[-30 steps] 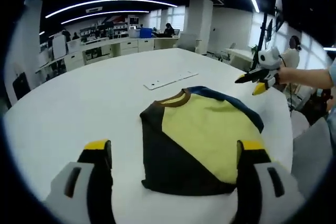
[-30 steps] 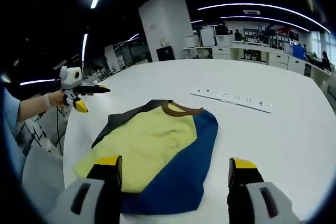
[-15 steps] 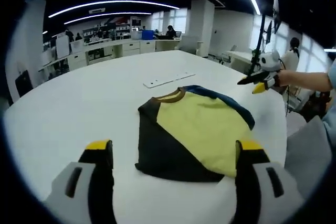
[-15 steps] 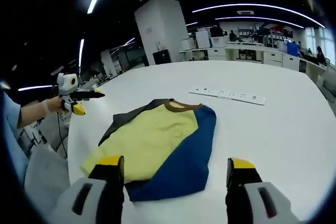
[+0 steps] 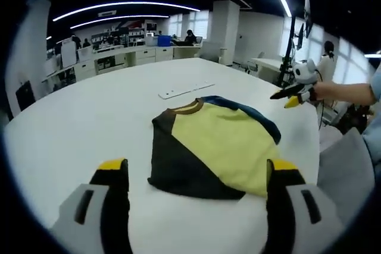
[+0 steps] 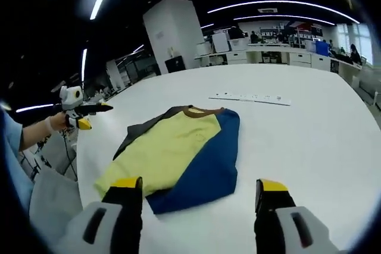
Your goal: Fold the garment on the visible template until the final outline fits inside the template.
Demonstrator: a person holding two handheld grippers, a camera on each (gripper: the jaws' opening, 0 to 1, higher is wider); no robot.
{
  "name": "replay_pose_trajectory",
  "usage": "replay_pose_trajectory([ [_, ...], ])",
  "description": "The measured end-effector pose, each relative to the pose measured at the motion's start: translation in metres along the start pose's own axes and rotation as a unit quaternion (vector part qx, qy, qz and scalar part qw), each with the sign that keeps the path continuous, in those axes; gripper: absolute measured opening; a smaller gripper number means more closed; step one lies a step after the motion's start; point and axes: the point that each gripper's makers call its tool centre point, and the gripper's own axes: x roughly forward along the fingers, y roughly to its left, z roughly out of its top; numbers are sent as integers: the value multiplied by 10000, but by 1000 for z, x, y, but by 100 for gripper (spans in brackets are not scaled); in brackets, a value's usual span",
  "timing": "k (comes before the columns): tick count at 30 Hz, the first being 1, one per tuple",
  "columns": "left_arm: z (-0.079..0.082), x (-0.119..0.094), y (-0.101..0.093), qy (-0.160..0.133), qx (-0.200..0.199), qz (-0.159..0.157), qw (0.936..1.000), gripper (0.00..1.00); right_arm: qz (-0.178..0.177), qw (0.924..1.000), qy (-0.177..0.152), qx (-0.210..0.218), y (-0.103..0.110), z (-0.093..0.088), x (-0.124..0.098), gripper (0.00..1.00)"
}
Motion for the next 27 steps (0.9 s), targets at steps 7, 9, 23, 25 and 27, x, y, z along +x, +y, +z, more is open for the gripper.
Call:
replay_pose_trajectory([
  [7, -5, -5, -4, -17, -76, 18, 10000, 92, 55, 9997, 135, 196, 6, -19, 1, 69],
  [9, -8, -6, -3, -1, -102, 24, 9999, 92, 116, 9994, 146, 294, 8, -24, 3, 66],
  [23, -16, -16, -7, -18, -222, 104, 9997, 92, 367, 9923, 256, 1158, 22, -54, 25, 41],
  [25, -17, -18, -7, -22, -243, 115, 9996, 92, 402, 9907, 255, 1274, 24, -57, 29, 38],
  [27, -17, -20, -7, -34, -249, 129, 9996, 92, 447, 9899, 269, 1315, 27, -58, 33, 38],
])
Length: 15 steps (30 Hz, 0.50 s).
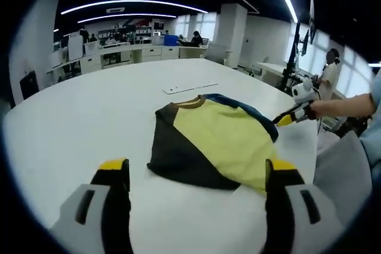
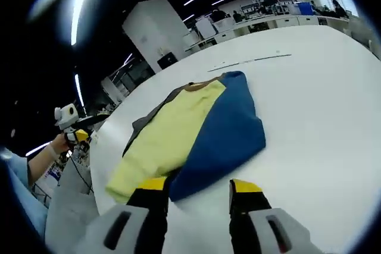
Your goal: Fold the garment on the visible template until the final outline fits inside the template.
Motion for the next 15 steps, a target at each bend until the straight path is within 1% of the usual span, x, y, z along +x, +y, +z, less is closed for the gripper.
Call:
replay_pose_trajectory([
  [2, 0, -1, 0, -8, -3, 8, 10000, 92, 26, 10000, 86, -18, 1, -3, 5, 36],
  [3, -1, -2, 0, -15, -9, 11, 10000, 92, 50, 9999, 50, -74, 1, -2, 6, 31],
  [6, -1, -3, 1, -20, -25, 21, 10000, 92, 95, 9998, 5, 149, 3, -1, 9, 26],
  [8, -2, -4, 1, -30, -33, 28, 10000, 91, 31, 9999, 21, 121, 1, -2, 11, 22],
  [10, -3, -5, 1, -39, -54, 37, 10000, 91, 28, 9999, 41, 121, 0, -3, 11, 13],
  [11, -3, -6, 1, -40, -57, 45, 10000, 91, 36, 9999, 43, 131, 0, -3, 11, 6],
  [12, -4, -6, 1, -34, -77, 45, 10000, 91, 38, 9999, 17, 125, 1, -2, 10, 2],
  [13, -5, -6, 1, -33, -85, 43, 9999, 91, 52, 9999, -18, 120, 1, -1, 9, 0],
  [15, -7, -7, 1, -26, -99, 52, 9999, 91, 84, 9998, -63, 180, 5, 3, 8, 0],
])
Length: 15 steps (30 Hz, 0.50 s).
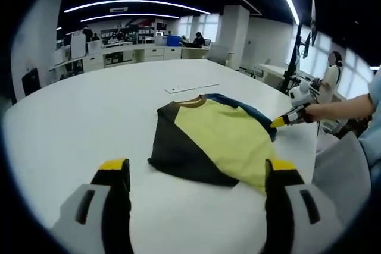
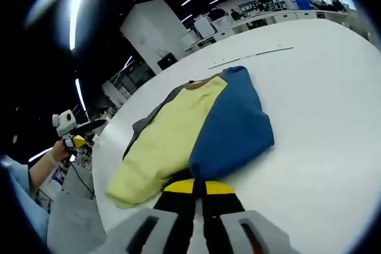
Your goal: Fold the garment on the visible template until the final outline fits inside the template.
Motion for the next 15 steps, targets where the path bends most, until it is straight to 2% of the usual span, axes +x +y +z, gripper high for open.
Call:
replay_pose_trajectory([
  [3, -2, 0, -1, 2, -36, -5, 10000, 91, 43, 10000, -87, 11, 4, 7, -3, 0],
  [8, -5, 1, 0, 11, -73, -22, 10000, 91, 134, 9993, -349, -52, 15, 32, -9, 0],
  [15, -4, 2, -1, -16, -101, -36, 9999, 90, 294, 9967, -686, -316, 37, 80, -8, 0],
])
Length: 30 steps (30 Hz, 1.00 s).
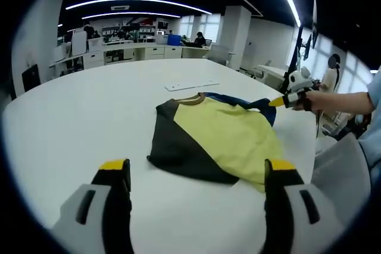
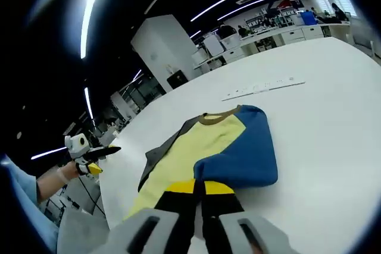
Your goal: Fold the garment on the visible template until the final outline fits inside the template.
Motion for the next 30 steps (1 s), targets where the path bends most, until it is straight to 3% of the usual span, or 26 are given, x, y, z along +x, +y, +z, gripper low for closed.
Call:
replay_pose_trajectory([
  [10, -1, 0, 1, -30, -45, -17, 10000, 90, 155, 9990, -85, -415, 27, 37, 28, 0],
  [23, -8, -1, 6, -16, -188, 9, 9998, 89, 360, 9973, 232, -602, 55, 18, 74, 0],
  [30, -10, 2, 4, -7, -225, -23, 9997, 89, 283, 9965, 442, -647, 49, 0, 96, 0],
])
